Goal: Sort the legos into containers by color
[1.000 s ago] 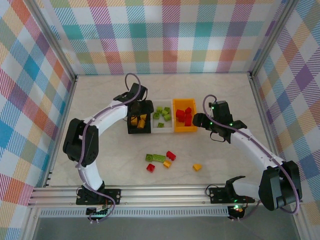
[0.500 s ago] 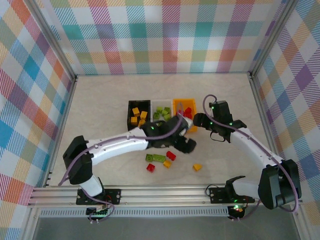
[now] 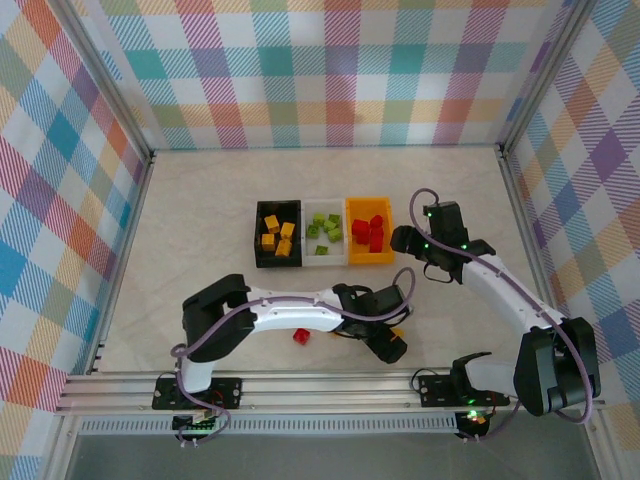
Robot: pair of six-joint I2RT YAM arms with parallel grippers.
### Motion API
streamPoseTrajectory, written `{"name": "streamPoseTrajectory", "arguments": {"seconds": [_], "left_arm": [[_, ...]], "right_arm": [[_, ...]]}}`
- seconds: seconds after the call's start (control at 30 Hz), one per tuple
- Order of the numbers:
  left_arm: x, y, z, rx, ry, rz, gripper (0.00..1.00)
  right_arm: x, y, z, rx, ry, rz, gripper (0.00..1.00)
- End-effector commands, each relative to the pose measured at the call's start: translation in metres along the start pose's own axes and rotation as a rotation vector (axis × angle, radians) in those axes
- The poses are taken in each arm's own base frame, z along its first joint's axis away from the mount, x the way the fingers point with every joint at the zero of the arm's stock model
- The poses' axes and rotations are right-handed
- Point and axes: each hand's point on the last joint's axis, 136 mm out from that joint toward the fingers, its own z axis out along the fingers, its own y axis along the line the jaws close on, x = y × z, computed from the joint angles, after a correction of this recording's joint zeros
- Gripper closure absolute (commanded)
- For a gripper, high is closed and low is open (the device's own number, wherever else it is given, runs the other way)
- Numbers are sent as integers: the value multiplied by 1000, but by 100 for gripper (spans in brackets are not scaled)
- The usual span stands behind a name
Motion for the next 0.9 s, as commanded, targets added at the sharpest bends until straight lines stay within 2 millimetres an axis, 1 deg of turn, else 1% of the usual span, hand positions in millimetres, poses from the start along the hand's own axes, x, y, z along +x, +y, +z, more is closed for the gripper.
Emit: {"name": "streamPoseTrajectory", "arguments": {"seconds": [0.0,0.1,0.17,0.27,0.37,0.47,0.53,0.7,0.8,0.87], "left_arm": [[-22,-9,-1,2,-59,49,13],[-25,-7,3,-13,-59,63,14],[-25,-8,7,-11,-55,67,14],[-26,-10,12,2,-51,69,18],[-26,-11,18,-3,-39,79,23],[-26,-8,21,-21,-37,91,23],[-25,-7,24,-31,-32,100,26],[-20,-4,29,-53,-15,118,41],[-21,-4,25,-59,-31,120,54],[-22,-5,20,-53,-48,121,60]], "right_arm": [[-2,2,-5,-32,-22,8,22],[-2,10,-10,-81,-30,-5,22],[-2,21,-16,-150,-44,-20,22],[-1,29,-23,-211,-63,-19,22],[0,32,-28,-237,-71,-10,21],[0,34,-34,-250,-87,-5,21],[-3,36,-40,-259,-102,-3,21],[-7,35,-46,-251,-125,3,21],[-9,35,-48,-248,-130,4,21],[-10,35,-48,-245,-134,5,21]]}}
